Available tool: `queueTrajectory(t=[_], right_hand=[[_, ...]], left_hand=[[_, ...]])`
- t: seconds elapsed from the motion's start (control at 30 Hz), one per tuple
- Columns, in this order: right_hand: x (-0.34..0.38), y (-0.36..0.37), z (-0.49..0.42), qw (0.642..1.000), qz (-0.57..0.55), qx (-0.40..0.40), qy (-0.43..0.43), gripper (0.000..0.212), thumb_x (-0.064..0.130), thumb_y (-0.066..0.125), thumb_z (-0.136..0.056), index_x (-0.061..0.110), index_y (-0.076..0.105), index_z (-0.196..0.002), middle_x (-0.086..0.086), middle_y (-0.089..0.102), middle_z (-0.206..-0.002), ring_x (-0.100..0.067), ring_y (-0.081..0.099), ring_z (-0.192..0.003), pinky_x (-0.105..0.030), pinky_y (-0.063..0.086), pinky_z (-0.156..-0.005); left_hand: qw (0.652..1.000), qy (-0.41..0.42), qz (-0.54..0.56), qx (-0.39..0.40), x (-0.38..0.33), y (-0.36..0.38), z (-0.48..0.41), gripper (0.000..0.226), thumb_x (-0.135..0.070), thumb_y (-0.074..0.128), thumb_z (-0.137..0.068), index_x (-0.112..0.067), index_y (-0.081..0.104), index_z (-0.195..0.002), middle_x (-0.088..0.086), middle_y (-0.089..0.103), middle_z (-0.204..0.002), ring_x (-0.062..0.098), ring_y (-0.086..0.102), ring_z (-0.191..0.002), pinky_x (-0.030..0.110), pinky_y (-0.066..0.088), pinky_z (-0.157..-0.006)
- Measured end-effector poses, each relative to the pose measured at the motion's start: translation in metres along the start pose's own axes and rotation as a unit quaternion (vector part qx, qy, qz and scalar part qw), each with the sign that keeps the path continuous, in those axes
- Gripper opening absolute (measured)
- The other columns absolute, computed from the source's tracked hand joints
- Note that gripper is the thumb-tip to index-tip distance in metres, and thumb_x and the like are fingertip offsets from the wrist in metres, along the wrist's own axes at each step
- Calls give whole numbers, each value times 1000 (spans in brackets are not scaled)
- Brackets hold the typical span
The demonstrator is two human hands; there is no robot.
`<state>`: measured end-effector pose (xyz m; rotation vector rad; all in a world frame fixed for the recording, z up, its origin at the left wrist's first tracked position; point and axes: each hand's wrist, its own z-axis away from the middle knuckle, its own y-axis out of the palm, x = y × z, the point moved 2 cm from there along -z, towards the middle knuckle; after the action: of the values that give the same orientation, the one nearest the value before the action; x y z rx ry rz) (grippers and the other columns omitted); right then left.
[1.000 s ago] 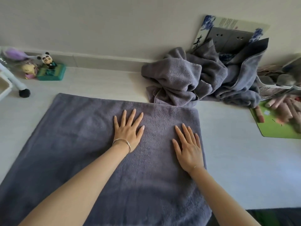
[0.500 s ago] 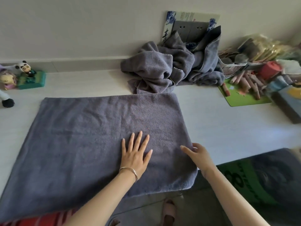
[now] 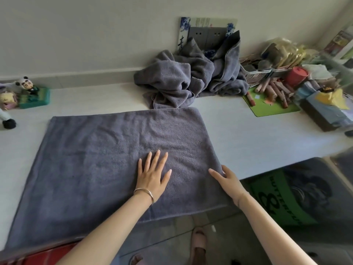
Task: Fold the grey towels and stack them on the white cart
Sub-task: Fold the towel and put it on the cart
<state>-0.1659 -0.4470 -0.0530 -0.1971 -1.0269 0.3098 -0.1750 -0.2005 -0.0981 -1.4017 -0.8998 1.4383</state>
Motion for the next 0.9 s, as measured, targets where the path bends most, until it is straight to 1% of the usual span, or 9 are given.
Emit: queueTrajectory(t=[0.1, 0.23, 0.4, 0.53, 0.63, 0.73, 0.77, 0.8, 0.9], right_hand=[[17, 5, 1, 995, -94, 33, 27, 28, 32, 58, -92, 18, 61, -117, -3, 71, -107, -19, 67, -97, -29, 54, -80], [54, 22, 10, 970, -228, 85, 21, 27, 18, 53, -94, 18, 61, -119, -10, 70, -111, -29, 66, -103, -40, 53, -89], [114, 78, 27, 955, -237, 173, -50, 27, 15, 49, -95, 25, 61, -117, -3, 71, -107, -20, 69, -94, -28, 57, -72], [152, 150, 37, 952, -154, 241, -113, 30, 17, 49, -96, 41, 57, -112, 13, 66, -110, -9, 62, -105, -25, 49, -93], [158, 207, 39, 942, -27, 296, -158, 38, 21, 49, -97, 41, 48, -129, 14, 53, -129, -7, 49, -120, -25, 36, -106], [151, 247, 31, 928, 75, 331, -151, 36, 28, 44, -99, 24, 48, -135, 0, 57, -111, -13, 56, -93, -25, 49, -82], [149, 254, 23, 932, 99, 309, -163, 36, 28, 43, -100, 18, 50, -134, -5, 59, -106, -17, 56, -86, -28, 49, -77], [147, 258, 9, 933, 152, 262, -193, 36, 27, 43, -100, 13, 52, -131, -6, 61, -109, -20, 57, -91, -30, 46, -83], [138, 252, -30, 892, 334, 135, -273, 36, 32, 44, -99, 16, 54, -129, -6, 53, -132, -22, 45, -125, -30, 32, -106]], left_hand=[[999, -18, 37, -28, 3, -9, 15, 82, -71, -27, -71, -35, -9, -143, -5, 3, -158, 20, -4, -146, 43, -10, -114], [994, -64, 84, -39, 20, -30, 27, 89, -76, -19, -71, -34, 0, -148, -7, 5, -158, 17, -4, -146, 40, -7, -115], [976, -144, 149, -62, 67, -55, 40, 60, -53, 12, -94, -29, 12, -149, -6, 17, -156, 17, 4, -146, 41, 1, -117], [948, -184, 215, -148, 114, -76, 57, 46, -29, 27, -102, -19, 28, -146, 2, 31, -152, 23, 16, -144, 38, 11, -117], [901, -217, 312, -207, 147, -89, 74, 49, -37, 27, -100, -13, 43, -139, 9, 44, -143, 26, 33, -137, 36, 23, -115], [847, -291, 399, -194, 168, -95, 95, 53, -43, 21, -101, -16, 53, -132, 8, 54, -134, 22, 45, -129, 25, 30, -102], [843, -306, 405, -177, 172, -95, 101, 57, -46, 18, -99, -16, 56, -129, 7, 57, -131, 23, 48, -126, 25, 31, -98], [846, -312, 402, -160, 174, -95, 106, 62, -51, 17, -95, -16, 57, -127, 7, 59, -129, 23, 50, -124, 26, 32, -97], [888, -318, 319, -94, 173, -94, 111, 63, -55, 20, -94, -16, 56, -128, 9, 58, -130, 26, 51, -123, 33, 38, -101]])
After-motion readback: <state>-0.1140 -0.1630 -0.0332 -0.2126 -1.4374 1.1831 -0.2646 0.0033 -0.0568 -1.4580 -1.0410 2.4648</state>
